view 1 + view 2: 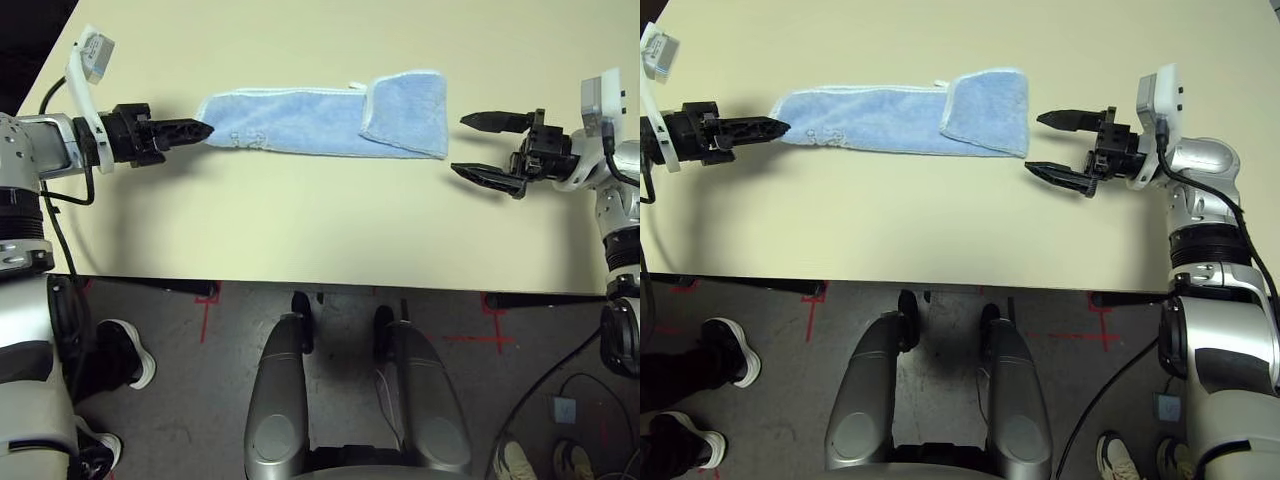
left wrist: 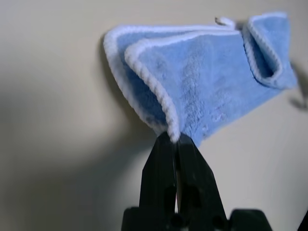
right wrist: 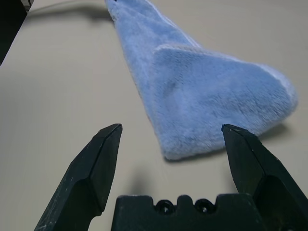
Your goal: Fold the towel and set it aside.
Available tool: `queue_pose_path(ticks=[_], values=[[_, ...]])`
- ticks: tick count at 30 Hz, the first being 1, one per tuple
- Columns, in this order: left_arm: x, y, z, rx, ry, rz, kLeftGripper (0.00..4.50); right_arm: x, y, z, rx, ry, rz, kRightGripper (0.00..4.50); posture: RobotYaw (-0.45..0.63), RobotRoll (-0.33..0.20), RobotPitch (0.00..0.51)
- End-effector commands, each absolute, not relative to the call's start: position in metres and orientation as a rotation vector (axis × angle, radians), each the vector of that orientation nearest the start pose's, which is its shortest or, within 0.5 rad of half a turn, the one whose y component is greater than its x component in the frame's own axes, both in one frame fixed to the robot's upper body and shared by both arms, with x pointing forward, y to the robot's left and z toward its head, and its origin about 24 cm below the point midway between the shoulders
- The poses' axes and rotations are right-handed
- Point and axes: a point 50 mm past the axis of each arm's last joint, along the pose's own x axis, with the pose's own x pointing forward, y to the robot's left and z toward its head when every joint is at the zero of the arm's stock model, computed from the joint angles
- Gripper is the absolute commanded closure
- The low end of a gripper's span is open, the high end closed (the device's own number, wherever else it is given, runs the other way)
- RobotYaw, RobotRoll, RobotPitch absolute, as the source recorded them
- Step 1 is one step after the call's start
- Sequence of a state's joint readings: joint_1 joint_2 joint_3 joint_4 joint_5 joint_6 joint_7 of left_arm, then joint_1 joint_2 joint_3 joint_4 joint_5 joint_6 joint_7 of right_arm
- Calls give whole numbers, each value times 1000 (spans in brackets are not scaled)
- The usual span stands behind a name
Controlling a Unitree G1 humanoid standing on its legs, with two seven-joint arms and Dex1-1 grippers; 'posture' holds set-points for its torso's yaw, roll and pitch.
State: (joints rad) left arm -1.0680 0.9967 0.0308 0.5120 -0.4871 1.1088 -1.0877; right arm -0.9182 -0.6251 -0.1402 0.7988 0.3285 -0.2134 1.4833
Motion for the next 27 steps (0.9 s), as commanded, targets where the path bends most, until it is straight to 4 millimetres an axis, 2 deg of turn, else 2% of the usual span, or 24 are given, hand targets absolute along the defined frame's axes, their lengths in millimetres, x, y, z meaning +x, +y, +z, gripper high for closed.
queue_pose_path(ticks=[1, 6, 15, 21, 27], values=[[313, 294, 296, -36, 386, -676, 4457, 346, -243, 215, -412, -260, 1169, 0, 106, 0, 381], [310, 292, 315, 39, 362, -691, 4457, 347, -242, 213, -409, -261, 1168, 0, 110, 0, 381], [325, 278, 319, 77, 321, -740, 4457, 348, -243, 212, -411, -254, 1163, 0, 99, 0, 381], [337, 256, 329, 79, 256, -818, 4457, 344, -252, 214, -418, -251, 1154, 0, 87, 0, 377], [344, 220, 339, 80, 207, -952, 4457, 343, -255, 215, -419, -257, 1138, 0, 77, 0, 372]])
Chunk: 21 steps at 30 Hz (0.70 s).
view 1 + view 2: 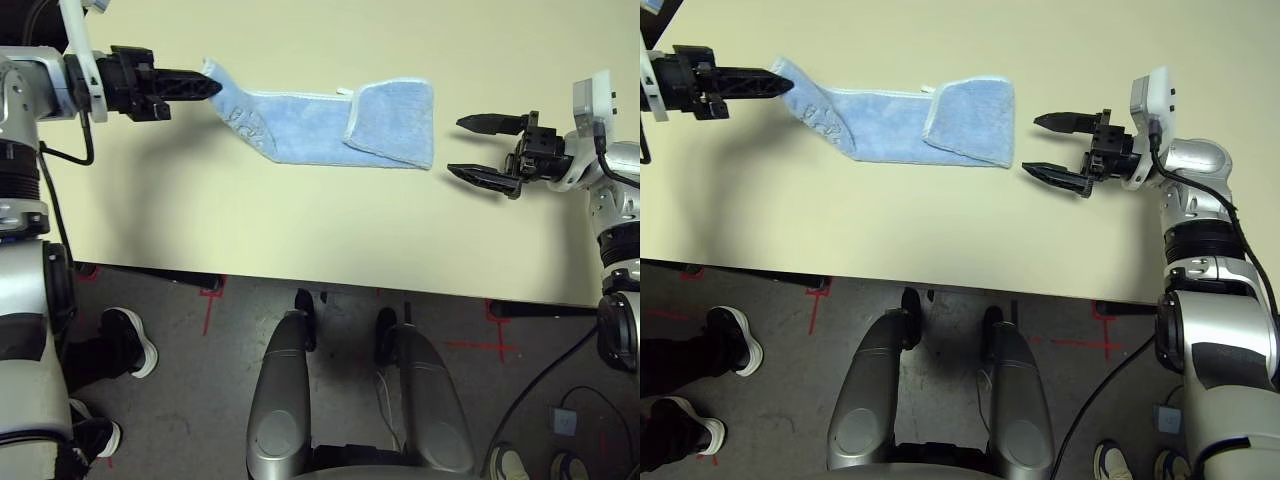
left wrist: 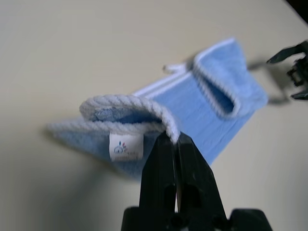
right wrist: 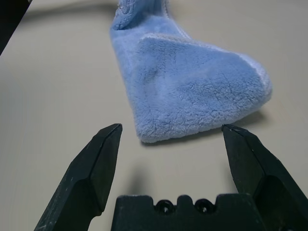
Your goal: Fold the towel and set it aside.
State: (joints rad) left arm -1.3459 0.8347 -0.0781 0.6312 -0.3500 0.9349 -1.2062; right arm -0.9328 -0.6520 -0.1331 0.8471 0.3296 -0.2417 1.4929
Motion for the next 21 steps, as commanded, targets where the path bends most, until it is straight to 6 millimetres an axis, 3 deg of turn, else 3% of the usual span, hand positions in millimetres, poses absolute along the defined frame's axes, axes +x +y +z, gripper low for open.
queue_pose_path(ticks=[1, 13, 21], values=[[344, 213, 340, 82, 201, -980, 4457, 343, -255, 215, -418, -258, 1138, 0, 77, 0, 372], [343, 160, 359, 80, 135, -1192, 4457, 341, -260, 214, -417, -260, 1113, 0, 64, 0, 365], [342, 127, 359, 91, 129, -1304, 4457, 340, -265, 212, -414, -252, 1087, 0, 75, 0, 367]])
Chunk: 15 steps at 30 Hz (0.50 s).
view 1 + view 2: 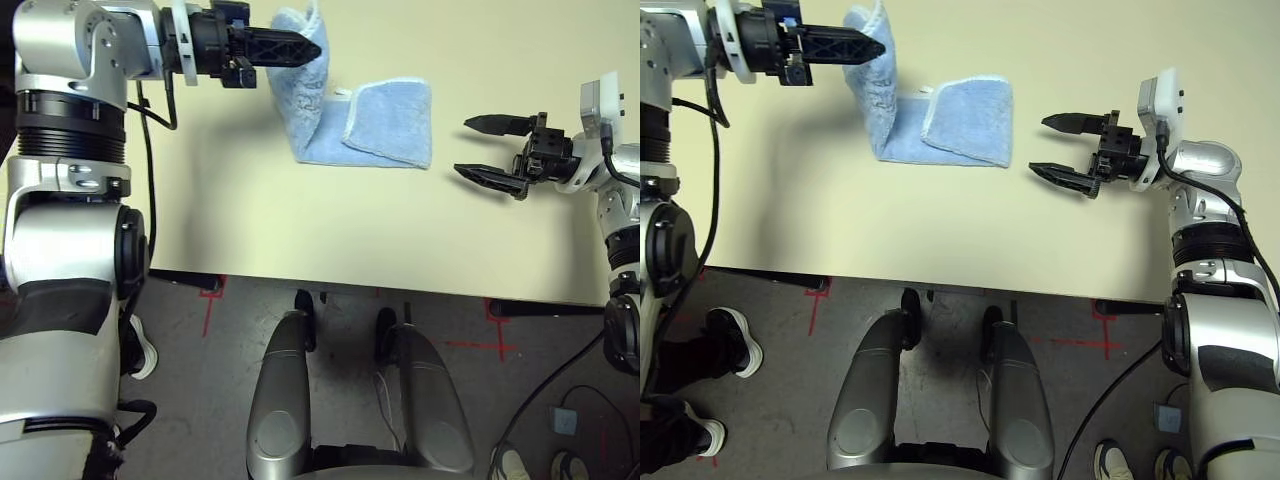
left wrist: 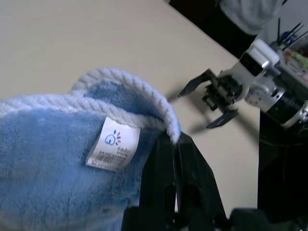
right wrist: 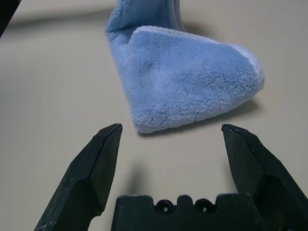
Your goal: Fold the towel and set it aside.
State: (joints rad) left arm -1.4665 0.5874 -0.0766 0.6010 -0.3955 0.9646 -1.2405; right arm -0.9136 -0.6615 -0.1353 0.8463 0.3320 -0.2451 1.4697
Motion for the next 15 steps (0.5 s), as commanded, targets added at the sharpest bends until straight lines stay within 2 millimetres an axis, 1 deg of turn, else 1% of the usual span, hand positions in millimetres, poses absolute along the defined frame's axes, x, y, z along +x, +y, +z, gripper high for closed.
queue_pose_path(ticks=[1, 3, 6, 10, 13, 15], values=[[342, 123, 358, 95, 130, -1315, 4457, 340, -266, 212, -414, -250, 1085, 0, 75, 0, 367], [343, 119, 357, 108, 134, -1327, 4457, 340, -266, 211, -414, -250, 1082, 0, 75, 0, 367], [347, 109, 351, 139, 146, -1347, 4457, 341, -265, 212, -415, -255, 1080, 0, 71, 0, 370], [352, 102, 342, 170, 154, -1350, 4457, 341, -265, 211, -412, -256, 1082, 0, 70, 0, 374], [357, 95, 338, 173, 153, -1351, 4457, 341, -265, 209, -409, -252, 1082, 0, 73, 0, 376], [360, 85, 336, 144, 143, -1358, 4457, 341, -264, 207, -407, -249, 1083, 0, 72, 0, 377]])
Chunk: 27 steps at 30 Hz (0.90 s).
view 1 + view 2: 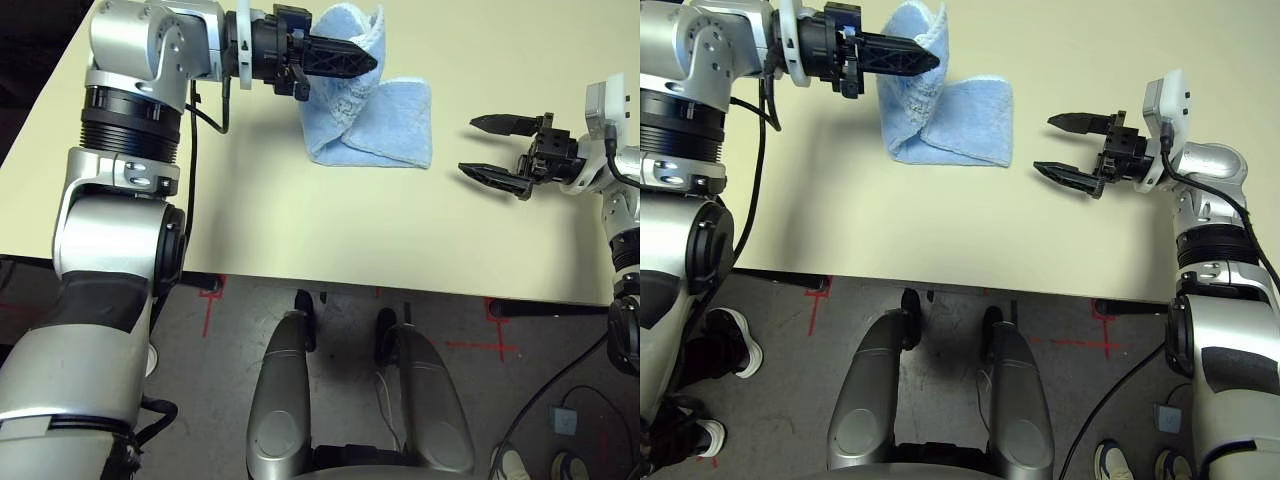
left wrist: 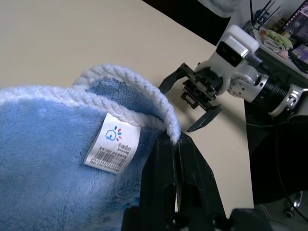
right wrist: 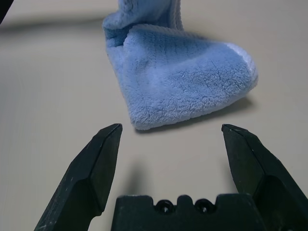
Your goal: Fold the towel and set it aside.
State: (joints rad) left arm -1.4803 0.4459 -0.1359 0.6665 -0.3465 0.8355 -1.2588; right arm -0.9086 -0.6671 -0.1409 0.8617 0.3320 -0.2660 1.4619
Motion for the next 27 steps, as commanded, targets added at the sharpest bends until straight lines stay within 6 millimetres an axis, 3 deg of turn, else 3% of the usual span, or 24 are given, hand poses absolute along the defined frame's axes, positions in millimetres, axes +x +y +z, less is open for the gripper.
queue_pose_path(ticks=[1, 12, 27], values=[[362, 81, 334, 137, 138, -1358, 4457, 341, -264, 207, -406, -249, 1083, 0, 72, 0, 377], [366, 52, 314, 98, 174, -1427, 4457, 340, -263, 208, -409, -250, 1084, 0, 48, 0, 380], [372, 45, 272, 184, 307, -1421, 4457, 342, -255, 211, -417, -256, 1097, 0, 52, 0, 379]])
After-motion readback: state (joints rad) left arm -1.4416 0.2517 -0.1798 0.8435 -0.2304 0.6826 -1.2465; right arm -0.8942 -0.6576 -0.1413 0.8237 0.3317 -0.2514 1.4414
